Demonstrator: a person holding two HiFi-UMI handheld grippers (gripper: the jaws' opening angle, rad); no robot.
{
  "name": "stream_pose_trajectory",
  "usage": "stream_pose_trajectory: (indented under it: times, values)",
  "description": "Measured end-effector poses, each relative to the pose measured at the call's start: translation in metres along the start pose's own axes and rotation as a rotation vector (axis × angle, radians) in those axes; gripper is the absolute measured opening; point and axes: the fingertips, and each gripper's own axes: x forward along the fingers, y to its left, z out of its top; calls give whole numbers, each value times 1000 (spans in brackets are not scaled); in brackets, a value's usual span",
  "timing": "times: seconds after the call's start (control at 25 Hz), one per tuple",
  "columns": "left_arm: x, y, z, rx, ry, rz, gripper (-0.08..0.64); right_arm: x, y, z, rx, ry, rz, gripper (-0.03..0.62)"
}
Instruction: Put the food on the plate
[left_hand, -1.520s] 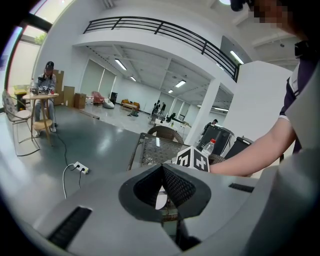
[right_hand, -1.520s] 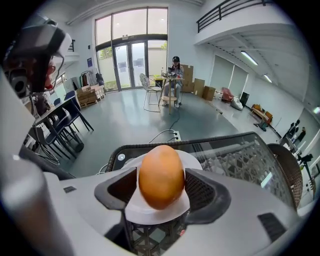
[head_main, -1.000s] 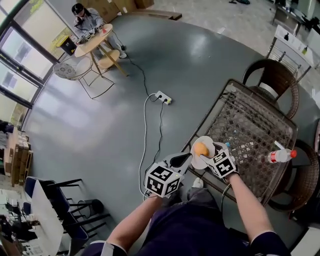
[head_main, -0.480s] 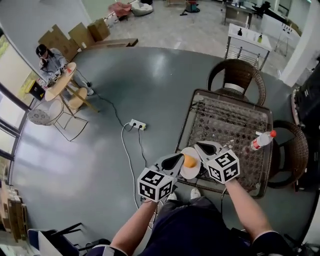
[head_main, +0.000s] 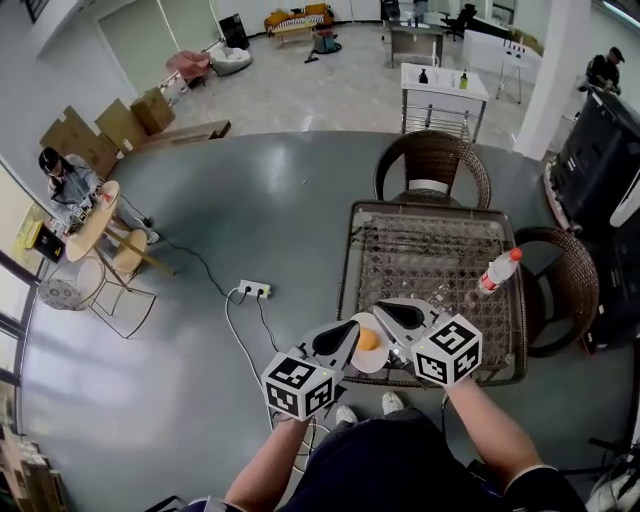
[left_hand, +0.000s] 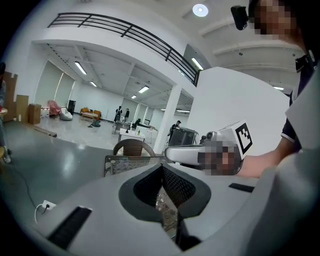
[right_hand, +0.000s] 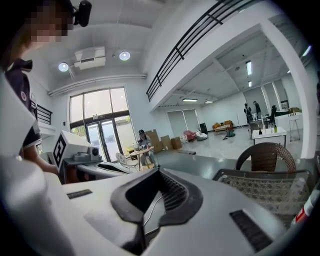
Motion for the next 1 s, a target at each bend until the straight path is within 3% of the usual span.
stream_pose_trajectory:
  times: [0.44,1.0]
  values:
    - [-5,-14,-3,12,-3,-28,9,-17,14,10,-4,-45,23,5]
    - [-5,-8,0,4,-5,1,9,-12,9,25,16,-74,46,5]
